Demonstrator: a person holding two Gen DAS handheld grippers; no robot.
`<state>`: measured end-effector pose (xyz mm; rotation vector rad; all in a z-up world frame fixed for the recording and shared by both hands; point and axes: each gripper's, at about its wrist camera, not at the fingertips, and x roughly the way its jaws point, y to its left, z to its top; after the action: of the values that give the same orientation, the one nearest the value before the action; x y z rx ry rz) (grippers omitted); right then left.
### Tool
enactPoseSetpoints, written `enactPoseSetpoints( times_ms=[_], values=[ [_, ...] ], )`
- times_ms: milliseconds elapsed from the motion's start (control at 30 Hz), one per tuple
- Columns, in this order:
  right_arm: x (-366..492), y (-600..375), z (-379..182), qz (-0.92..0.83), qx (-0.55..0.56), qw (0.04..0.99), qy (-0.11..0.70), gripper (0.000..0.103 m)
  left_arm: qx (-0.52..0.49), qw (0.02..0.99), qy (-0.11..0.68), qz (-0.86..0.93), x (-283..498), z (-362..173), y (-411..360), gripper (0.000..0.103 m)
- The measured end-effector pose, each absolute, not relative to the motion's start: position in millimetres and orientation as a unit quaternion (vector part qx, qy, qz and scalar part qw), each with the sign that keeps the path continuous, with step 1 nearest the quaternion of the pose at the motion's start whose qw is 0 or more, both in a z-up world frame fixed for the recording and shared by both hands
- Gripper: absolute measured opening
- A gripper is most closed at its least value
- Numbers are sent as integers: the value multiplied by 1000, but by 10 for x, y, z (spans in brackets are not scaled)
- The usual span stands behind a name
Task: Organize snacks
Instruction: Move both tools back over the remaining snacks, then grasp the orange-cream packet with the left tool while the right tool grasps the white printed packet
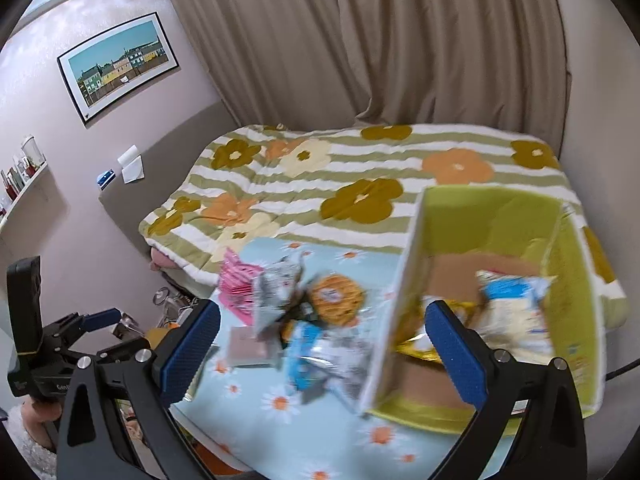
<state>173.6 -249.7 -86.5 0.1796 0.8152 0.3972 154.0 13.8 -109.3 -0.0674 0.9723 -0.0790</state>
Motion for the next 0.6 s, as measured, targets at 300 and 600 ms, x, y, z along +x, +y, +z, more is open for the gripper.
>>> enactPoseSetpoints(
  times_ms=[300, 600],
  values=[
    [1764, -1811, -1184, 175, 109, 878, 433, 102, -52, 859, 505, -65, 1610, -1590, 843, 97],
    [1728, -1409, -1542, 127, 129, 861, 475, 102, -37, 827, 551, -106, 1771, -2371, 1098, 97]
  ],
)
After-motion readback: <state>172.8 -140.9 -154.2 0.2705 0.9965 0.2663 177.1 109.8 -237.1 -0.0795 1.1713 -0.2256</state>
